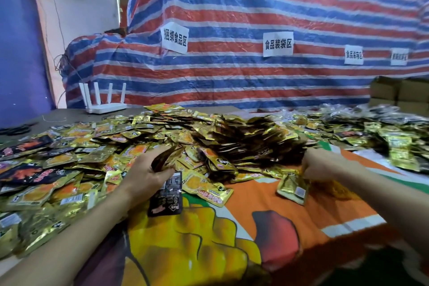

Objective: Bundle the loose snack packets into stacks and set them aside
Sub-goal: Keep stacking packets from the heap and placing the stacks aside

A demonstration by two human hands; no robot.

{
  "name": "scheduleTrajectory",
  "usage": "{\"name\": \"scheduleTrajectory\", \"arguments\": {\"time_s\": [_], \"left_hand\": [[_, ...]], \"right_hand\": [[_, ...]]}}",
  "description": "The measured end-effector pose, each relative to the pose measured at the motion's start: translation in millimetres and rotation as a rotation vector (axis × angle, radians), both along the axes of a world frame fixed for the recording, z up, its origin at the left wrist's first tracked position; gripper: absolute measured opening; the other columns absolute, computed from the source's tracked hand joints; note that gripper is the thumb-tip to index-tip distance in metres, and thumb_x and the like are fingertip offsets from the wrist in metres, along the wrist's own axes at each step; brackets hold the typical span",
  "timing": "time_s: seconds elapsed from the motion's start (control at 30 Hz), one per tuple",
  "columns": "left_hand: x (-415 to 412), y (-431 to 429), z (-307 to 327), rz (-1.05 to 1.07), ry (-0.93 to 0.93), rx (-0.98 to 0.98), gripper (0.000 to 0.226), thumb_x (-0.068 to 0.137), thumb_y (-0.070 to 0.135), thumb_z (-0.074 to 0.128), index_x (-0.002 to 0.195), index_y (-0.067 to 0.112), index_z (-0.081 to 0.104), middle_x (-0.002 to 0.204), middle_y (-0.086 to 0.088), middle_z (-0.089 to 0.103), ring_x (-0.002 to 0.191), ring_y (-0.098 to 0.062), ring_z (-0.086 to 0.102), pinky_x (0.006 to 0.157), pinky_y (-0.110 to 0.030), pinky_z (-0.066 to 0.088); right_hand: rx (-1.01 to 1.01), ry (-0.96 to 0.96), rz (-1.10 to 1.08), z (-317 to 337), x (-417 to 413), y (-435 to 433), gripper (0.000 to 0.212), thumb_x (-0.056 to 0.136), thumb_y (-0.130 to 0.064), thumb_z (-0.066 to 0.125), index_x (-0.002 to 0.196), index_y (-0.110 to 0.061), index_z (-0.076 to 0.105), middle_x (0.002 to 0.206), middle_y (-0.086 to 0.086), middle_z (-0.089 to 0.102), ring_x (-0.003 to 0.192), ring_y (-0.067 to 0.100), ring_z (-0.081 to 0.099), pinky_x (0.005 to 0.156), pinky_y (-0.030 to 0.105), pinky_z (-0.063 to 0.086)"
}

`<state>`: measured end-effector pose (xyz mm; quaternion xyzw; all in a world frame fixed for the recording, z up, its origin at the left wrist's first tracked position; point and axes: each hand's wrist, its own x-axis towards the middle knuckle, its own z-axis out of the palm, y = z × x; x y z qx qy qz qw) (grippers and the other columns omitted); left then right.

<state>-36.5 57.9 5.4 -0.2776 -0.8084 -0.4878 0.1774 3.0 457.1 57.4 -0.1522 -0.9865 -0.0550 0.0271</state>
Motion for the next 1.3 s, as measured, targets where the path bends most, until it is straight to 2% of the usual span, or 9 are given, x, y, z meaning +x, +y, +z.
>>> {"name": "scheduleTrajectory", "arguments": {"time_s": [0.1,0.27,0.53,0.73,0.87,0.97,1.13,1.23,1.3], "left_hand": [[4,-1,2,-0.019,0.004,0.025,0.012,0.081,0.016,0.073,0.081,0.026,0.067,0.083,-0.001,0.064,0.074,-0.026,0.060,0.065,-0.043,0.046],[7,-3,4,0.011,-0.028,0.066,0.012,0.074,0.027,0.068,0.085,0.028,0.067,0.082,-0.017,0.066,0.082,-0.043,0.061,0.076,-0.059,0.049],[6,-5,4,0.015,-0.039,0.036,0.009,0.074,0.025,0.069,0.082,0.024,0.065,0.082,-0.020,0.064,0.081,-0.046,0.060,0.075,-0.062,0.049],[5,-5,4,0.010,-0.056,0.075,0.016,0.074,0.023,0.068,0.087,0.015,0.068,0.086,-0.027,0.063,0.083,-0.049,0.059,0.072,-0.063,0.049],[-1,-6,3,0.068,-0.070,0.155,0.038,0.073,0.025,0.067,0.097,-0.004,0.064,0.088,-0.033,0.061,0.083,-0.049,0.058,0.071,-0.049,0.046],[-1,-7,5,0.086,-0.107,0.224,0.043,0.072,0.026,0.065,0.097,-0.010,0.062,0.069,-0.025,0.055,0.059,-0.034,0.048,0.062,-0.039,0.040],[-3,-6,4,0.069,-0.124,0.242,0.024,0.084,0.011,0.071,0.096,-0.009,0.063,0.065,-0.018,0.052,0.053,-0.015,0.045,0.057,-0.034,0.035],[-4,-6,4,0.061,-0.138,0.256,0.023,0.083,0.012,0.070,0.093,-0.007,0.064,0.069,-0.025,0.056,0.055,-0.027,0.050,0.058,-0.037,0.041],[-2,-5,7,0.015,-0.190,0.345,0.024,0.080,0.008,0.069,0.098,-0.006,0.065,0.071,-0.025,0.060,0.056,-0.028,0.057,0.058,-0.032,0.045]], "right_hand": [[0.007,0.039,0.012,-7,1,7,0.015,0.086,-0.013,0.057,0.093,-0.018,0.069,0.090,0.002,0.068,0.087,0.023,0.065,0.060,0.028,0.048],[0.055,0.165,-0.015,2,4,11,0.014,0.085,-0.012,0.057,0.091,-0.020,0.067,0.084,-0.001,0.065,0.075,0.020,0.062,0.053,0.026,0.041],[0.043,0.171,-0.042,14,9,14,0.009,0.085,-0.016,0.070,0.093,-0.017,0.067,0.085,-0.001,0.069,0.076,0.018,0.065,0.063,0.033,0.056],[0.049,0.276,-0.050,22,11,16,0.008,0.090,-0.015,0.063,0.090,-0.013,0.072,0.080,0.002,0.069,0.073,0.023,0.067,0.066,0.037,0.058],[0.042,0.428,-0.035,29,8,7,0.013,0.083,-0.010,0.061,0.070,-0.009,0.064,0.062,0.004,0.062,0.057,0.024,0.060,0.052,0.028,0.043],[0.017,0.491,0.007,38,4,-7,0.012,0.084,-0.013,0.062,0.072,-0.012,0.059,0.064,0.004,0.061,0.059,0.025,0.060,0.060,0.034,0.053],[0.064,0.439,-0.061,48,0,-18,0.013,0.084,-0.008,0.063,0.074,-0.012,0.056,0.068,0.004,0.060,0.060,0.023,0.057,0.062,0.033,0.047],[0.089,0.352,-0.108,50,1,-24,0.018,0.085,-0.007,0.059,0.072,-0.013,0.049,0.069,0.003,0.057,0.058,0.020,0.052,0.059,0.030,0.043],[0.023,0.337,-0.029,52,1,-33,0.007,0.086,-0.011,0.062,0.080,-0.012,0.063,0.072,0.003,0.064,0.064,0.021,0.061,0.061,0.031,0.051]]}}
